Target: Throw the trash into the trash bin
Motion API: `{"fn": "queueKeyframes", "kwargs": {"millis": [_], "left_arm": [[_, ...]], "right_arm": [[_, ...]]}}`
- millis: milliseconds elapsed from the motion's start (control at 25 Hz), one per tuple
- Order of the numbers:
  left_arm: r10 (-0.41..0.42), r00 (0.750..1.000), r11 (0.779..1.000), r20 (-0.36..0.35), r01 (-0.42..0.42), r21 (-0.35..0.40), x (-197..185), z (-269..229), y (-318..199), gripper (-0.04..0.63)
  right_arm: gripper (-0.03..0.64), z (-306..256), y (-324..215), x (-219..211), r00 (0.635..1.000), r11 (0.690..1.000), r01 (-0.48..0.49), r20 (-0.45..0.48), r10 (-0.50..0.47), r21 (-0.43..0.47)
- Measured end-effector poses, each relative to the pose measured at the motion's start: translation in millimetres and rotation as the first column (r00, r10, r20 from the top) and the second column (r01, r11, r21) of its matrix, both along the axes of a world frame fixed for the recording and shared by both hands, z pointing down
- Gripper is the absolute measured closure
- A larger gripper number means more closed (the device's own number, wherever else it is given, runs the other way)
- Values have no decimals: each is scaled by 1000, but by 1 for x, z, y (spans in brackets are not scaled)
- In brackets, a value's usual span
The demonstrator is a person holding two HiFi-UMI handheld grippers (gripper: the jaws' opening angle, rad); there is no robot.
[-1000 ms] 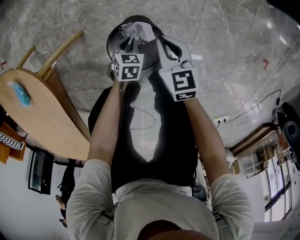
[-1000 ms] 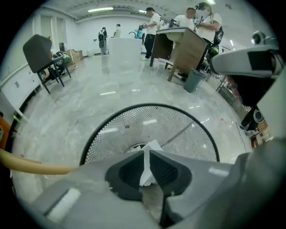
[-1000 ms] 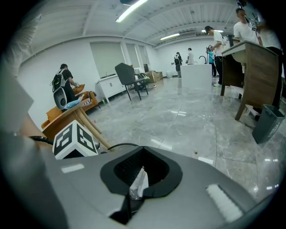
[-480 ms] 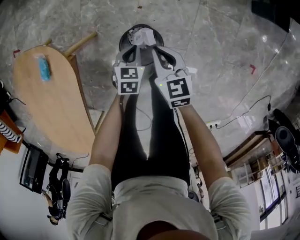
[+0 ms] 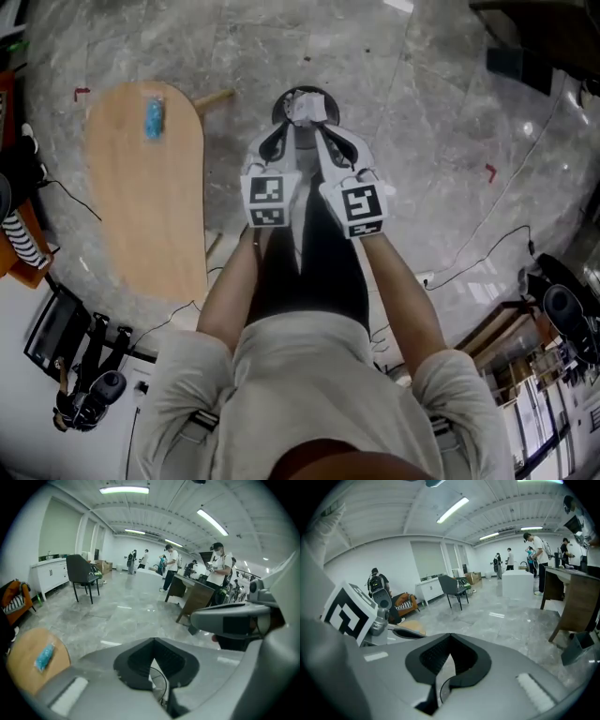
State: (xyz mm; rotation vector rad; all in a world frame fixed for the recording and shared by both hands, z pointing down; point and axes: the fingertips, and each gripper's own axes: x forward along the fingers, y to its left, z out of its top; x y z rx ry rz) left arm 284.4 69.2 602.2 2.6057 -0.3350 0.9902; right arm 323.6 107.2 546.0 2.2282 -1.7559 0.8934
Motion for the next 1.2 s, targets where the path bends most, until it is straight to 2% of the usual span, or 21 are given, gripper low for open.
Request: {"fn": "queueKeyframes", "kwargs": {"millis": [360,480,600,760,880,1040,1200], "left_arm": [[-31,981,997,-193,45,70,5,-174,-12,577],[-15,965,994,-260,43,102,0,-230,-16,577],[-6,951,989,-310,52,141,-15,-271,-3,577],[-36,929,985,-369,94,141,-22,-314,2,577],[-8,919,982,-394,81,170,-14,-335,-1,577],[12,902,980,-431,74,183,-10,-350,-1,578],[16,899,978,-439,77,193,-8,-357,0,578]], "right_arm": [[609,-158,-17,-2,995,992,-5,-102,18,124],[609,-210,-29,-11,984,985,48,-176,-19,164],[609,-247,-18,-25,975,980,84,-216,-43,181],[609,-286,-8,-23,967,969,76,-255,-14,235],[609,-304,-10,-18,967,962,62,-256,9,265],[609,-318,-9,-19,962,952,60,-273,26,301],[609,-325,-6,-15,962,947,51,-270,39,316]]}}
